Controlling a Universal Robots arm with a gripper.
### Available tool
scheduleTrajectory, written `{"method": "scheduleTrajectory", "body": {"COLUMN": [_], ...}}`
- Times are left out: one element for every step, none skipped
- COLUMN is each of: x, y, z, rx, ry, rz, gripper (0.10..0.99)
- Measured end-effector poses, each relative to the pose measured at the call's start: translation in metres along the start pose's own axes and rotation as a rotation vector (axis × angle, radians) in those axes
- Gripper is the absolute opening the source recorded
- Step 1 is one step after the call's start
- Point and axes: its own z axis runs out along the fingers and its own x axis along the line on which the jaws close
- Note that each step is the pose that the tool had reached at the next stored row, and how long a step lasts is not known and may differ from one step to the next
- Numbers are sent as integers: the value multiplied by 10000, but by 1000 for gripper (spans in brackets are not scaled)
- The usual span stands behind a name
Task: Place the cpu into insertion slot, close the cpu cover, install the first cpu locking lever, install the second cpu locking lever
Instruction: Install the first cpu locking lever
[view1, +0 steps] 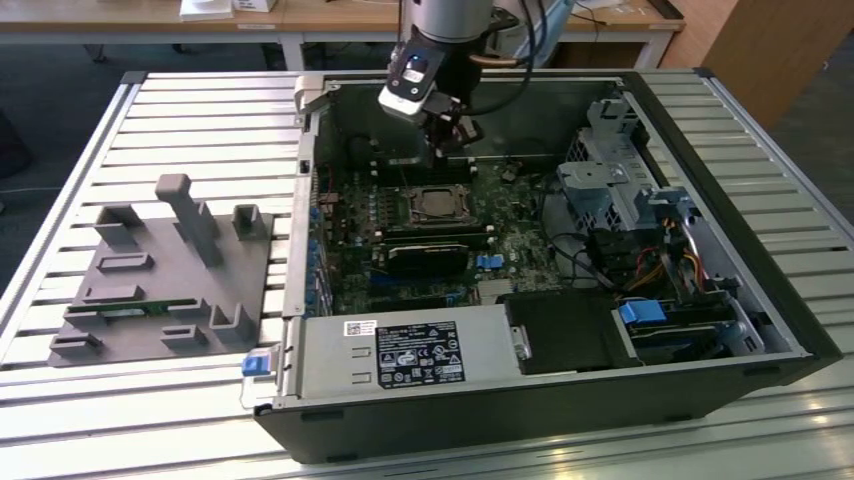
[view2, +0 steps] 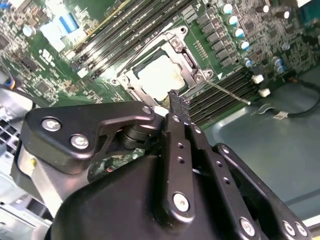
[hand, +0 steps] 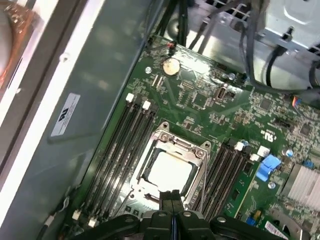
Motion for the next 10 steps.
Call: {"method": "scheduleTrajectory", "body": {"x": [0, 0, 0, 0, 0, 0, 0, 0, 0, 0], "y": [0, 0, 0, 0, 0, 0, 0, 0, 0, 0], "z": [2, 3, 4, 5, 6, 7, 8, 9, 9, 10], "rx": [1, 1, 2, 4, 5, 6, 6, 7, 9, 9], "ry": [1, 2, 3, 4, 5, 5, 6, 7, 8, 9], "rz": [-179, -364, -545, -723, -904, -1083, -1274, -1454, -1633, -1808], "gripper": [106, 106, 106, 106, 106, 106, 106, 106, 106, 106]}}
